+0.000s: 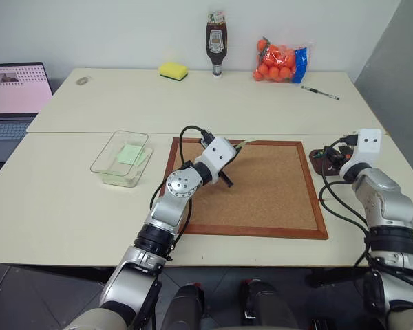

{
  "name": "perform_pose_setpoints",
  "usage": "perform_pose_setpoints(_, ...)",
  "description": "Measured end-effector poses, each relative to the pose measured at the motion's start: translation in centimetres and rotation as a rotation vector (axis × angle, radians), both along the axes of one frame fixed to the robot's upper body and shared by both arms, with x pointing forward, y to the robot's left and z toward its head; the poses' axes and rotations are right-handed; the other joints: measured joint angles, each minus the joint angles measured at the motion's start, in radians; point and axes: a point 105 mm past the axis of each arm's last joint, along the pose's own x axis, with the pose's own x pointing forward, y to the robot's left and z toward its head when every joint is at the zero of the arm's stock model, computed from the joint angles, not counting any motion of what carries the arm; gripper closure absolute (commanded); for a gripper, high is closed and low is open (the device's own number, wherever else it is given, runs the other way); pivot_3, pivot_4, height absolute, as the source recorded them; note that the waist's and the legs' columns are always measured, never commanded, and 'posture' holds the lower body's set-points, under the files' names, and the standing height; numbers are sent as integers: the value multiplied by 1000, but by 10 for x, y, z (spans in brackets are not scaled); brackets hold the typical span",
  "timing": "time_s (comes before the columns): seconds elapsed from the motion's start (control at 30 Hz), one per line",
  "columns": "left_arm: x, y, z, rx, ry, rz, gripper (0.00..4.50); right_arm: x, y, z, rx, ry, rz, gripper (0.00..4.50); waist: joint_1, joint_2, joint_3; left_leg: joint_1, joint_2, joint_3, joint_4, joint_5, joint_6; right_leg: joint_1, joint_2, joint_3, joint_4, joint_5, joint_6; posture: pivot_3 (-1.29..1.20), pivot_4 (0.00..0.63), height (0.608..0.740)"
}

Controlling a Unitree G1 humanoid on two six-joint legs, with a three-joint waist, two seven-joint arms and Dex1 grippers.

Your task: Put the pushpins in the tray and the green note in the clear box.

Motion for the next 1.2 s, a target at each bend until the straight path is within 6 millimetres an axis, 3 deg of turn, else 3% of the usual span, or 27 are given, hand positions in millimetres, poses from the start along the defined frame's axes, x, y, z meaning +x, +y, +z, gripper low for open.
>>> perform_pose_setpoints(0.07,2,9,11,-34,-7,56,4500,-14,28,9,-60,-30,171,2282,-2,0,0,0,0,-1,0,0,0,0,0,-1,0,0,0,0,150,740)
perform_pose_setpoints(0.2,2,44,41,-137,-17,233,4500,-51,112,29,-122,-81,599,2282,-13,0,0,1,3,-2,0,0,0,1,0,-1,1,0,0,0,150,740)
perform_pose_setpoints(0.33,-4,84,45,-186,34,406,4500,-66,157,49,-136,-114,816,2282,-21,0,1,3,2,-4,1,0,0,2,0,-3,1,1,1,0,150,740)
perform_pose_setpoints(0.5,-20,149,50,-184,40,659,4500,-65,209,60,-144,-86,1021,2282,-24,-2,1,3,3,-3,0,0,0,1,1,-2,1,1,1,0,150,740)
perform_pose_setpoints(0.67,-28,197,35,-269,123,885,4500,-54,233,56,-126,-29,1098,2282,-13,-2,2,1,1,-4,1,0,0,0,-1,-2,0,1,1,0,150,740)
perform_pose_setpoints(0.87,-33,216,15,-383,245,1021,4500,-51,246,52,-150,-10,1147,2282,4,-3,2,1,0,-5,1,0,0,0,-2,-1,0,1,1,0,150,740)
perform_pose_setpoints(1.07,-29,218,10,-486,313,1072,3466,-52,252,56,-170,-19,1165,2242,3,-3,2,1,2,-5,1,0,-1,0,-3,-2,1,1,1,0,150,740)
perform_pose_setpoints(1.2,-26,219,14,-516,310,1077,2452,-52,252,55,-175,-15,1169,2242,3,-3,2,1,2,-4,1,0,-1,0,-3,-2,1,1,1,0,150,740)
